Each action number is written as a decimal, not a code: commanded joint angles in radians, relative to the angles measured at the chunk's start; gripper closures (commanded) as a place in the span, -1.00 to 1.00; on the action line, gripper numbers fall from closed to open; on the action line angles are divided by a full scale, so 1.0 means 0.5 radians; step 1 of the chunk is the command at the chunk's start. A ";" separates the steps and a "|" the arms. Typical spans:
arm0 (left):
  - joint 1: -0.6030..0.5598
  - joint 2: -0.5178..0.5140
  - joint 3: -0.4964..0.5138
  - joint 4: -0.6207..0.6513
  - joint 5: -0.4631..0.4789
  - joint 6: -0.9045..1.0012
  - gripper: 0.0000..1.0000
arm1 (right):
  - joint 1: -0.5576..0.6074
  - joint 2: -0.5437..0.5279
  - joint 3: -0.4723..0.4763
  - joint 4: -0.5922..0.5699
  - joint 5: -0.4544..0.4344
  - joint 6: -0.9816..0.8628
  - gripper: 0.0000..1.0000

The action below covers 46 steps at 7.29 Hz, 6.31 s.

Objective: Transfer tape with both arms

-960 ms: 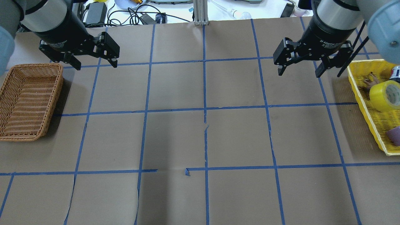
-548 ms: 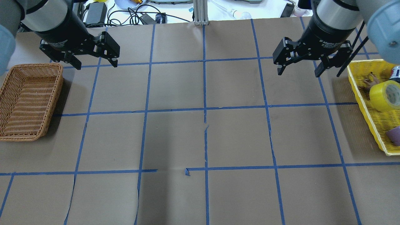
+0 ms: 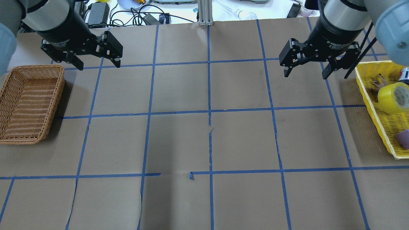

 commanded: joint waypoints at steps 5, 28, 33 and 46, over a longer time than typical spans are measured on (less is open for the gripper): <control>0.000 -0.002 -0.001 0.000 -0.006 0.002 -1.00 | -0.006 0.006 0.004 0.008 -0.008 -0.003 -1.00; -0.003 -0.008 -0.010 0.000 -0.006 -0.008 -1.00 | -1.407 0.834 0.115 -0.894 0.105 -1.350 -1.00; -0.003 -0.005 -0.010 0.000 -0.009 -0.008 -1.00 | -1.424 0.976 0.115 -1.020 0.169 -1.218 -0.51; -0.003 -0.002 -0.013 0.000 -0.012 0.002 -1.00 | 0.004 0.913 -0.271 -0.639 0.071 0.951 1.00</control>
